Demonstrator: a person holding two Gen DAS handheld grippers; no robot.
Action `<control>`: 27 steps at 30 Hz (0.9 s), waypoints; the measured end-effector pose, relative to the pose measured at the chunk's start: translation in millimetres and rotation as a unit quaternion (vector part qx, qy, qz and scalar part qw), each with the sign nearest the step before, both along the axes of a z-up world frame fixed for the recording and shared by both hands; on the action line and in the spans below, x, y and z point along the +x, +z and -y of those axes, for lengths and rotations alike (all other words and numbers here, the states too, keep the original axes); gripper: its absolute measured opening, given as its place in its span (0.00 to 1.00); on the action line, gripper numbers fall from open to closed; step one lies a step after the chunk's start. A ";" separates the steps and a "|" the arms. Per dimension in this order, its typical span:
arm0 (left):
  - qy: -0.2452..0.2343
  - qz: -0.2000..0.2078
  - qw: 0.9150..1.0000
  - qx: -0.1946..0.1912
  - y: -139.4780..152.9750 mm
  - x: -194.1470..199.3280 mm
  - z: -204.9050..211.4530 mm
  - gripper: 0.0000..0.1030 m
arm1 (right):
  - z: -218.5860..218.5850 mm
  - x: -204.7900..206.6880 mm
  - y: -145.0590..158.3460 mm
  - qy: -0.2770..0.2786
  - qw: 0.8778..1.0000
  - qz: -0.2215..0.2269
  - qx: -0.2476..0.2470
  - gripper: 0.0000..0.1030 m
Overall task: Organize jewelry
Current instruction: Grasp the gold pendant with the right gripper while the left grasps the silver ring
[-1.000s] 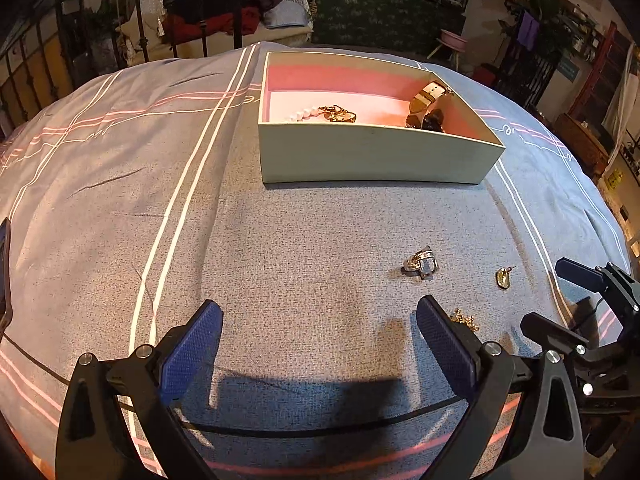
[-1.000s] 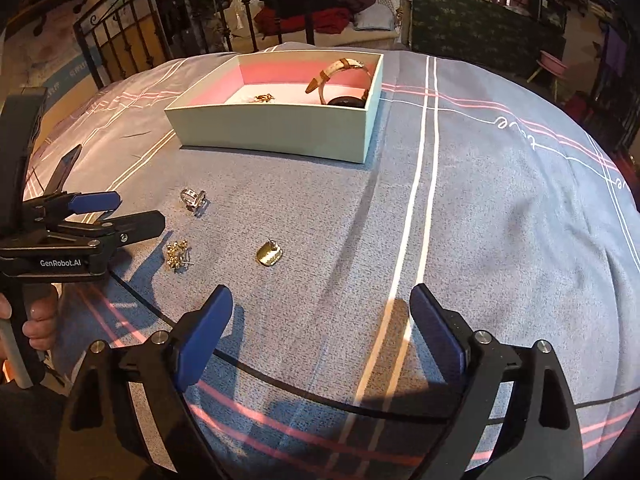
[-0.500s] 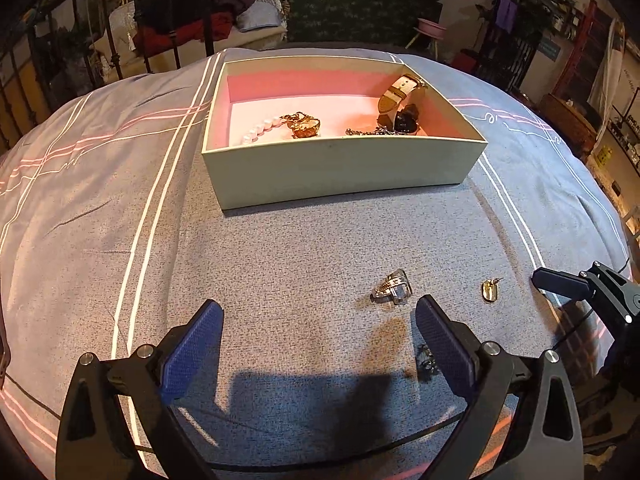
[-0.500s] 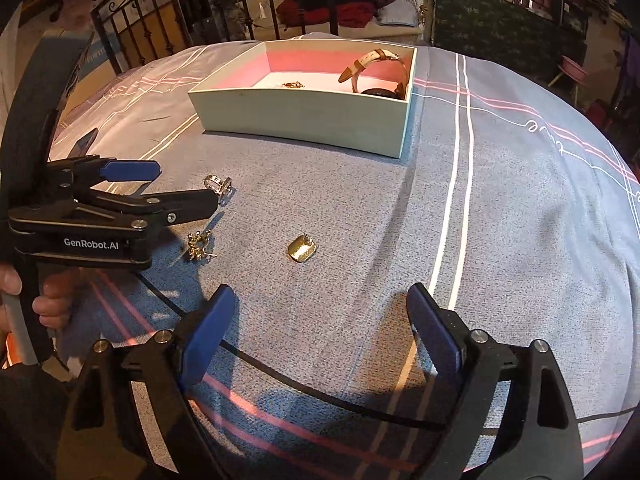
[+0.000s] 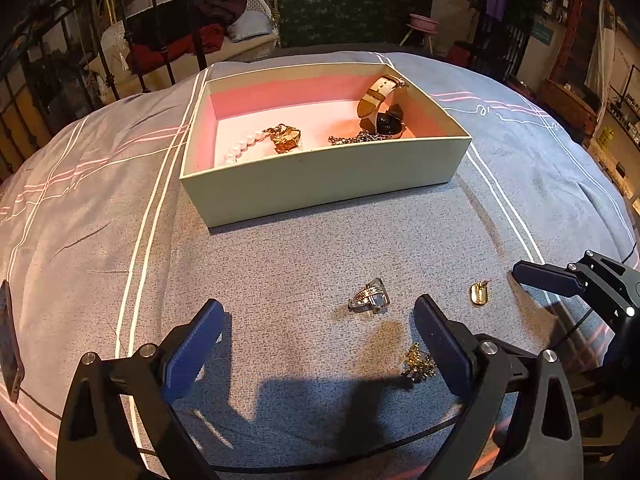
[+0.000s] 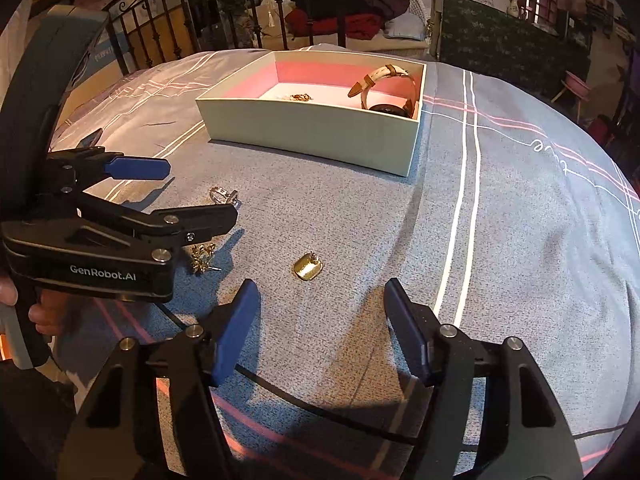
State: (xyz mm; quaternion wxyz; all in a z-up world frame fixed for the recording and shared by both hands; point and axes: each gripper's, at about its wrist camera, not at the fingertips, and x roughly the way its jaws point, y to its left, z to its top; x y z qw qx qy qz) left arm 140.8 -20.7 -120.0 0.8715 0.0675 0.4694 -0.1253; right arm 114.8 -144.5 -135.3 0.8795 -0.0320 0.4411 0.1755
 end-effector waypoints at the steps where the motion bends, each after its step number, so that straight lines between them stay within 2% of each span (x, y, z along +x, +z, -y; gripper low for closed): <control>1: 0.000 -0.001 1.000 -0.001 0.0 -0.4 0.1 0.90 | -0.7 0.2 0.0 0.000 1.000 0.000 -0.001 0.64; 2: -0.001 -0.001 1.000 -0.002 0.1 -0.5 0.4 0.90 | -0.7 0.3 0.0 0.002 1.000 -0.001 0.000 0.64; 4: -0.003 -0.002 1.000 0.000 -0.3 -0.3 1.5 0.90 | 0.0 0.7 -0.1 0.003 1.000 -0.003 0.004 0.72; 11: -0.014 -0.010 1.000 0.008 -4.7 -0.2 6.3 0.90 | 0.2 2.9 -1.0 -0.003 1.000 -0.006 0.003 0.72; 27: -0.023 -0.014 1.000 0.016 -5.6 9.1 10.9 0.87 | -3.7 6.4 -3.3 -0.007 1.000 -0.015 -0.010 0.80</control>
